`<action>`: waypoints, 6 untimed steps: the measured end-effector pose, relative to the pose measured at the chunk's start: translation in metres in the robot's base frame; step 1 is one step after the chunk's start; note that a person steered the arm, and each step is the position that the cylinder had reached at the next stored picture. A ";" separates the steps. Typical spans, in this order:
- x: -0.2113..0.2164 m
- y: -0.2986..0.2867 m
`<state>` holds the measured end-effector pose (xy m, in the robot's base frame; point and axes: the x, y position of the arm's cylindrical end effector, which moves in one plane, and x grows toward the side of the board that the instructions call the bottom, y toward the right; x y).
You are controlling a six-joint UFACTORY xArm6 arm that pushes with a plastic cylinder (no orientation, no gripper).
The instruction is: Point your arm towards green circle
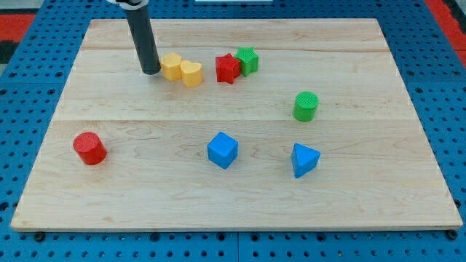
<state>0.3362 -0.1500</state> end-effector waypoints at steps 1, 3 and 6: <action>0.033 -0.017; 0.057 0.058; 0.112 0.222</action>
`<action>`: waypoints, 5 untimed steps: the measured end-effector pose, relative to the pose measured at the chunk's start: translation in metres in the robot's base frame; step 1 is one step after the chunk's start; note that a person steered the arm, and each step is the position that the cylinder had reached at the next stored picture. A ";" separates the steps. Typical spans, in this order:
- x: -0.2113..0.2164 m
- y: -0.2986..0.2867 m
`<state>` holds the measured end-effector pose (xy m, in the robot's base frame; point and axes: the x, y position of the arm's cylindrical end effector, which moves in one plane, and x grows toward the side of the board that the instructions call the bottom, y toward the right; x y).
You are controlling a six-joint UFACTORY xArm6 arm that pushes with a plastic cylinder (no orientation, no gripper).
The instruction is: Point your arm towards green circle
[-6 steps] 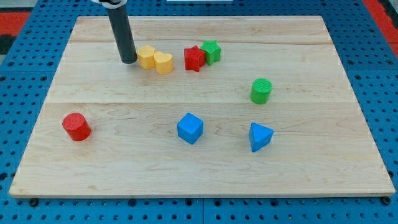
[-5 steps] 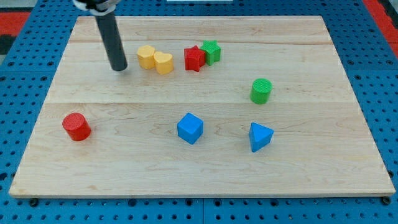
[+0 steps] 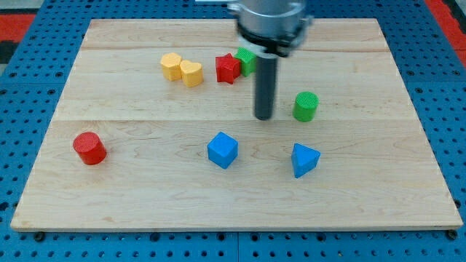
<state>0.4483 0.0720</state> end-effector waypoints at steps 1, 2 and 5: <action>0.030 0.050; 0.036 0.114; -0.024 0.067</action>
